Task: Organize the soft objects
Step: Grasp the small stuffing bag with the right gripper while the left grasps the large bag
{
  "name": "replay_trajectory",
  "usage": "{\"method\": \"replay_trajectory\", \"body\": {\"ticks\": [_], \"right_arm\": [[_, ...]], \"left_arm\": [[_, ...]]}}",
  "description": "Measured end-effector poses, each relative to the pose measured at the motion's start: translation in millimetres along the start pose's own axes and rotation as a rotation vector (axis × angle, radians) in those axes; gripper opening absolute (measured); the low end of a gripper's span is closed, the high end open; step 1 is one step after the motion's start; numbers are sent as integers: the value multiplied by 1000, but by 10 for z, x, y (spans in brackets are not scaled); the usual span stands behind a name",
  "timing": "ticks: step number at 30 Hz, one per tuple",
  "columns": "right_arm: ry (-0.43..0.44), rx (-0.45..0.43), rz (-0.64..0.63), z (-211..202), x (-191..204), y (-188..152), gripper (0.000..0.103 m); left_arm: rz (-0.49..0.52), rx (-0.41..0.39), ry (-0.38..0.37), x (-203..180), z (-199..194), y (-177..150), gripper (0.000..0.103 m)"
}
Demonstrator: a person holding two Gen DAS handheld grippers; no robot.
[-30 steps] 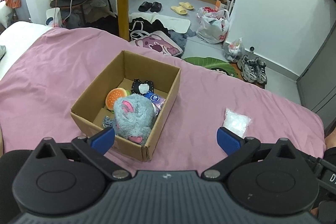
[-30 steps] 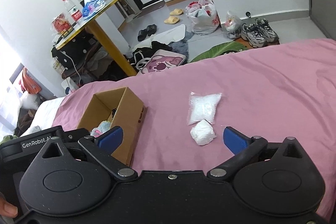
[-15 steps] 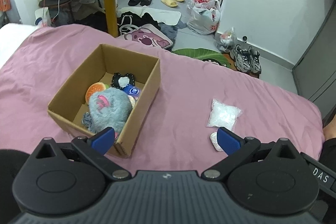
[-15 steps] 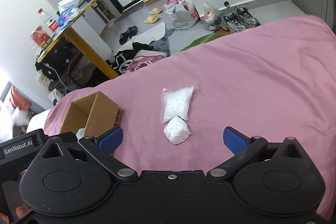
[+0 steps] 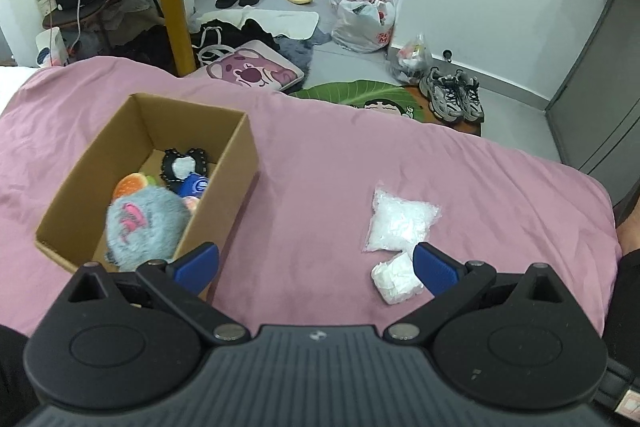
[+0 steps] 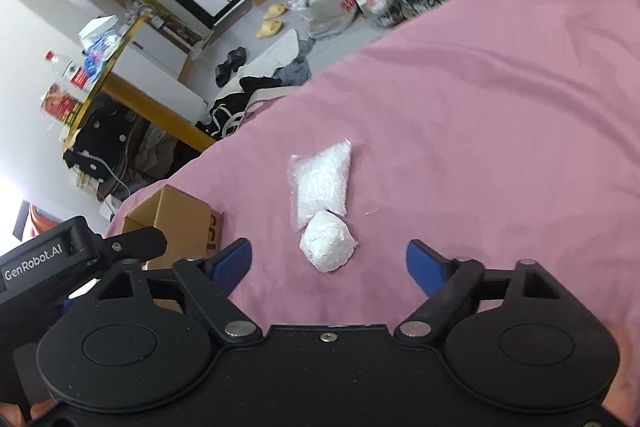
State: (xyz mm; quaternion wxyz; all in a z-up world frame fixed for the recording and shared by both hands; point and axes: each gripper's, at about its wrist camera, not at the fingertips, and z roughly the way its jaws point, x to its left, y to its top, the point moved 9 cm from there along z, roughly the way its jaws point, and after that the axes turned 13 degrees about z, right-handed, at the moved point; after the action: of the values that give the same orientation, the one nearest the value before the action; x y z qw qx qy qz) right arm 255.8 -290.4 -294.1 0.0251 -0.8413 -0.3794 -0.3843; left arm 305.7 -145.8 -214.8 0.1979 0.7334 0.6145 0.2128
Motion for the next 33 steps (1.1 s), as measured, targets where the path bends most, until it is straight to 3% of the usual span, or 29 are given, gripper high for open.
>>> {"method": "replay_trajectory", "body": {"ticks": [4, 21, 23, 24, 28, 33], "right_arm": [[26, 30, 57, 183, -44, -7, 69], [4, 54, 123, 655, -152, -20, 66], [1, 56, 103, 660, -141, -27, 54], [-3, 67, 102, 664, -159, -43, 37], [20, 86, 150, 641, -229, -50, 31], [-24, 49, 153, 486, -299, 7, 29]], "left_arm": [[-7, 4, -21, -39, 147, 58, 102], [35, 88, -96, -384, 876, 235, 102], [43, 100, -107, -440, 954, 227, 101], [46, 107, -110, -458, 993, 221, 101], [61, 124, -121, -569, 1126, 231, 101], [80, 147, -139, -711, 1241, 208, 102]]}}
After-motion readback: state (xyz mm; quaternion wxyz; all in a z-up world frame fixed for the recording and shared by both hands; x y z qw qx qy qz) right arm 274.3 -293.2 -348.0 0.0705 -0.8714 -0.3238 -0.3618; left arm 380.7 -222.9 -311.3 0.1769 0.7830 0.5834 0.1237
